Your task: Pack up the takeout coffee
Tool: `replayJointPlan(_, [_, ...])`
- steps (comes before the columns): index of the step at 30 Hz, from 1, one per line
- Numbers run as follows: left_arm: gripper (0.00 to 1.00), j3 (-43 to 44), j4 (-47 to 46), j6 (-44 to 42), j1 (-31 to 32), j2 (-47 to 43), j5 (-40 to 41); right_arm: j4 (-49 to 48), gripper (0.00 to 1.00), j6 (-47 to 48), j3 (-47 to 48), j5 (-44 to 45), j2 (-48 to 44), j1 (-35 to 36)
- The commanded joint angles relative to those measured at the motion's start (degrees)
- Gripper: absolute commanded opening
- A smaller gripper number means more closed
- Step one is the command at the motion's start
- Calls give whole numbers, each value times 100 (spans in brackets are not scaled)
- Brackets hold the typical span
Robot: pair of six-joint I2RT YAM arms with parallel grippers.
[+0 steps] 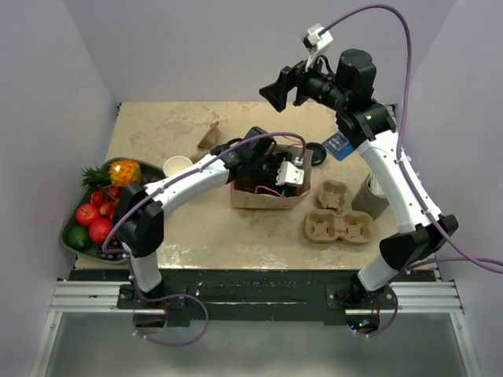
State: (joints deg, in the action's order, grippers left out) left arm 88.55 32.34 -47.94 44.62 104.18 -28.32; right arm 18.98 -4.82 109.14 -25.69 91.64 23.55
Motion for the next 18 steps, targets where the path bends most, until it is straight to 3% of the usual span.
replayJointPlan(1, [45, 153, 36, 110, -24, 225, 45, -281, 99, 157, -121, 310, -225, -17])
replayJointPlan(10, [44, 399, 220, 136, -6, 594, 651, -307, 99, 148, -200, 231, -225, -17])
replayJointPlan(18, [45, 759, 449, 66, -15, 445, 705, -316, 99, 183, -121, 249, -199, -17])
